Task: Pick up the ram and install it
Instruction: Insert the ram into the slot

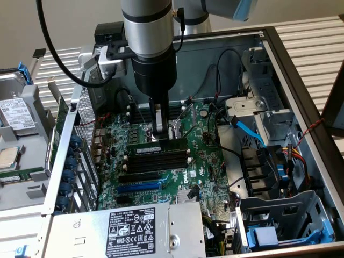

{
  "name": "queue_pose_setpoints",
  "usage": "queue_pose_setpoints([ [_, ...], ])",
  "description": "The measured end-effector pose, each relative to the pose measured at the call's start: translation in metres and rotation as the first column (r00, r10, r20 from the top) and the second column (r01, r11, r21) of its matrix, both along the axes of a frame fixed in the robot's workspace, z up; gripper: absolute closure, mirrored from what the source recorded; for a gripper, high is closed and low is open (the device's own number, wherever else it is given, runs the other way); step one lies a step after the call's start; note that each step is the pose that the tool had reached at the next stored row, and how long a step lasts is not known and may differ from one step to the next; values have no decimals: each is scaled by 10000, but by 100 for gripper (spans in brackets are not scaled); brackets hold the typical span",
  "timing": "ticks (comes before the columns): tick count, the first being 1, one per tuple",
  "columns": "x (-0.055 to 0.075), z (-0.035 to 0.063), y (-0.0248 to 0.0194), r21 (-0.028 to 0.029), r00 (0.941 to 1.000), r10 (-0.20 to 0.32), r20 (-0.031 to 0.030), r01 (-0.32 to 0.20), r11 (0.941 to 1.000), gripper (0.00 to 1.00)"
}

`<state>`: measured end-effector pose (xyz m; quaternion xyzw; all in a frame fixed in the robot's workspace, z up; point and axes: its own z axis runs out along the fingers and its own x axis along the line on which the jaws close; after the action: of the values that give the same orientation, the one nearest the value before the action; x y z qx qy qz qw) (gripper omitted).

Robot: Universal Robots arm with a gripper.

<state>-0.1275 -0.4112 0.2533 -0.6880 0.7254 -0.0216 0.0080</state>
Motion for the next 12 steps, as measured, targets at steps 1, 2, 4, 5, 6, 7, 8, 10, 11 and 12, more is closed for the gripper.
queue_pose_setpoints([
  [1,0,-2,0,1,10000,-1,-10,1,10000,87],
  [2,2,-3,0,2,10000,2,-50,-2,10000,87],
  [4,0,-5,0,3,9997,0,-243,0,10000,87],
  [5,0,-5,0,1,9992,0,-402,0,10000,87],
  [6,0,-5,0,1,9988,0,-489,0,10000,87],
  [7,0,-4,0,-1,9988,0,-498,0,10000,87],
  [8,0,-4,0,-1,9988,-1,-498,1,10000,87],
  [10,1,-5,-1,0,9988,4,-498,-4,10000,87],
  [11,3,-5,-1,0,9988,7,-497,-7,10000,87],
  [12,3,-5,-2,1,9988,8,-495,-8,10000,87],
])
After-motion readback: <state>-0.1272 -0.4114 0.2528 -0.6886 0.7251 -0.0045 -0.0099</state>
